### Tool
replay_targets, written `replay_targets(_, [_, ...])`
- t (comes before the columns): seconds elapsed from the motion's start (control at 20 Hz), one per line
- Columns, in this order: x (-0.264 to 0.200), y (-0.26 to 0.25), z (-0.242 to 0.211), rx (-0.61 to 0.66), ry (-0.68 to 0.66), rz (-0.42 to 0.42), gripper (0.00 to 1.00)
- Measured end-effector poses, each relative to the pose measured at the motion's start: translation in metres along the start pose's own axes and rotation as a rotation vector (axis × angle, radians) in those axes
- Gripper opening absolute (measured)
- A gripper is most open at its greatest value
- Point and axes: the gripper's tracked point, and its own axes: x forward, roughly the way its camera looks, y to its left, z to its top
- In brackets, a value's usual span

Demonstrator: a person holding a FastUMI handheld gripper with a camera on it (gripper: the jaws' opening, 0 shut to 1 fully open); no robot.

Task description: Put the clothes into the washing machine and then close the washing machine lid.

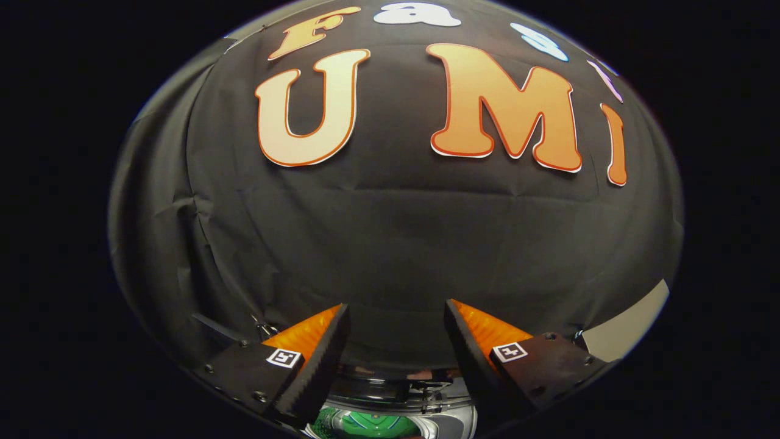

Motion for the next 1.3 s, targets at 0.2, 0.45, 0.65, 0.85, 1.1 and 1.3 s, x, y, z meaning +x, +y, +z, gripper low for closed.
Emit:
replay_targets(0.2, [0.019, -0.004, -0.025, 0.063, 0.064, -0.018, 0.98])
replay_targets(0.45, [0.017, -0.005, -0.024, 0.069, 0.027, -0.034, 1.00])
replay_targets(0.65, [-0.009, -0.006, -0.029, 0.070, -0.044, -0.042, 1.00])
replay_targets(0.85, [-0.037, -0.003, -0.041, 0.061, -0.072, -0.034, 0.99])
replay_targets(1.1, [-0.070, 0.000, -0.056, 0.053, -0.100, -0.032, 0.99])
replay_targets(1.3, [-0.087, 0.003, -0.071, 0.050, -0.110, -0.030, 0.99])
